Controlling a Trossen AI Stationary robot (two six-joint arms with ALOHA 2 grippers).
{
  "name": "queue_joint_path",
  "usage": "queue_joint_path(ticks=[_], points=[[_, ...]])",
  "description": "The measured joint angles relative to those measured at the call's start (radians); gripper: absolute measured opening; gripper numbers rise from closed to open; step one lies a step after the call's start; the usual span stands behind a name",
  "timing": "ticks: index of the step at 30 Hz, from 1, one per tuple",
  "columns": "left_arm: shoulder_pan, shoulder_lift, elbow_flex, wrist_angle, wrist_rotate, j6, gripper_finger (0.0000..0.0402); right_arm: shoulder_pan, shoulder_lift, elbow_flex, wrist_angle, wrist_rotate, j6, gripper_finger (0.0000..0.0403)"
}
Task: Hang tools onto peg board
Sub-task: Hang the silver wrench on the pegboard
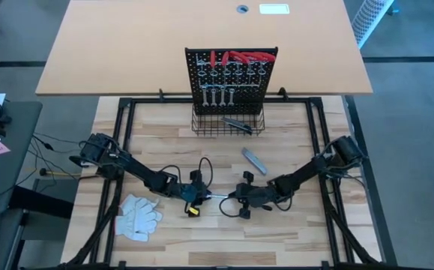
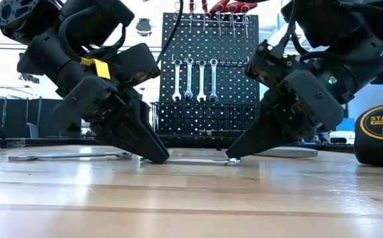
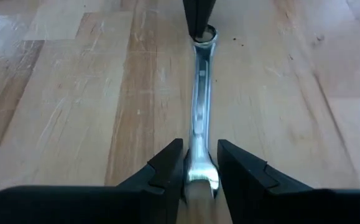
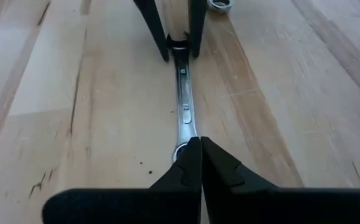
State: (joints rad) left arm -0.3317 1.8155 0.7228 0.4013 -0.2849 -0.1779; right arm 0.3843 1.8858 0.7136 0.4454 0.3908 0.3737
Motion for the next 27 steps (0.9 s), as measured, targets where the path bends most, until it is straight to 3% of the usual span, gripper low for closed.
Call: queue_joint_path(ticks=[9,14,19,27], points=[[-0.024,-0.162,-0.001,-0.071,-0.004,0.026,0.0094,0.002,0.0,-0.001,-0.007,0.0,0.002,0.0005],[-0.034,-0.158,0.0,-0.104,-0.005,0.072,0.01,0.002,0.0,-0.001,-0.008,0.0,0.003,0.0005],[0.007,-0.099,0.0,-0.095,0.002,0.003,0.0139,0.002,0.0,-0.002,-0.007,-0.001,0.003,0.0005],[0.121,-0.081,0.012,-0.107,0.151,0.001,0.0212,0.002,0.0,-0.002,-0.004,-0.004,0.002,0.0006]])
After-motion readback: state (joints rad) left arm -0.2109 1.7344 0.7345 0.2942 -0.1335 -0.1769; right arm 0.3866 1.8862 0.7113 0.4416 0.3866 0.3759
